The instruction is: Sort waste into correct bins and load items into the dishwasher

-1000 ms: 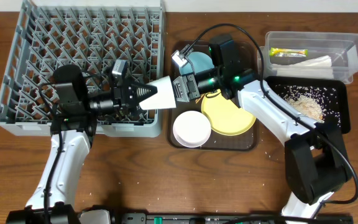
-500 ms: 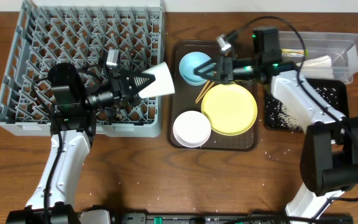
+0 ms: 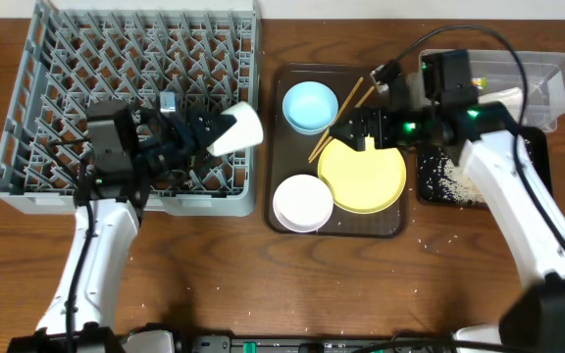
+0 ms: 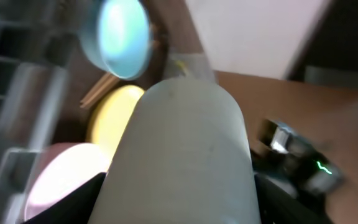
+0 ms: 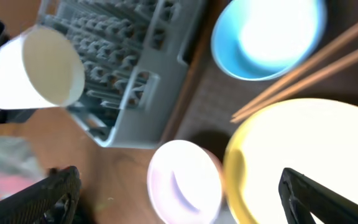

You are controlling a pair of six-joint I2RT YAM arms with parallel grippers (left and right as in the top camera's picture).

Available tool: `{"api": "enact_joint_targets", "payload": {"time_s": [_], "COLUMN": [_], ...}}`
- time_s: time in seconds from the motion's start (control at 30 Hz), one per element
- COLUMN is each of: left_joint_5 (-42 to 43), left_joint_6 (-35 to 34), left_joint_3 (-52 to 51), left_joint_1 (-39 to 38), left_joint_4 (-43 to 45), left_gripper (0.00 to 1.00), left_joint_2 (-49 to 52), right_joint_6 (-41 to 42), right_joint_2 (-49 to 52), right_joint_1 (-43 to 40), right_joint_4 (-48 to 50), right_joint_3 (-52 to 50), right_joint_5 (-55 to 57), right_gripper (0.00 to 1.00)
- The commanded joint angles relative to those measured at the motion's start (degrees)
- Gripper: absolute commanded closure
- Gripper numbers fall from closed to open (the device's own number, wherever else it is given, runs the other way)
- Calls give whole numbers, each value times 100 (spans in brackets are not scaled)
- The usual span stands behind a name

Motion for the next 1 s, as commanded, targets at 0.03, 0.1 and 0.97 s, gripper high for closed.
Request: {"api": "enact_joint_targets", "payload": {"time_s": [0.03,0.1,0.97], "left_joint_5": [-1250,-1764,-5344], "left_joint_6": [1600,1991,3272], "left_joint_3": [1152,1670,2529], "left_joint_1": [-24,-87,-1902], "left_joint_4": [-1394,-2229,-4583], "left_gripper": [66,65,66], "left_joint_2": [-48,-46,1676], "right_joint_6": [-177,-177,-197], "right_joint_2": [-361,-426,-409], "right_joint_1": [22,24,315], "right_joint_4": [-238,-361,-509], "right_joint_3": [50,50,42], "right_joint_5": [1036,1132,1539], "right_gripper": [1,1,1]}}
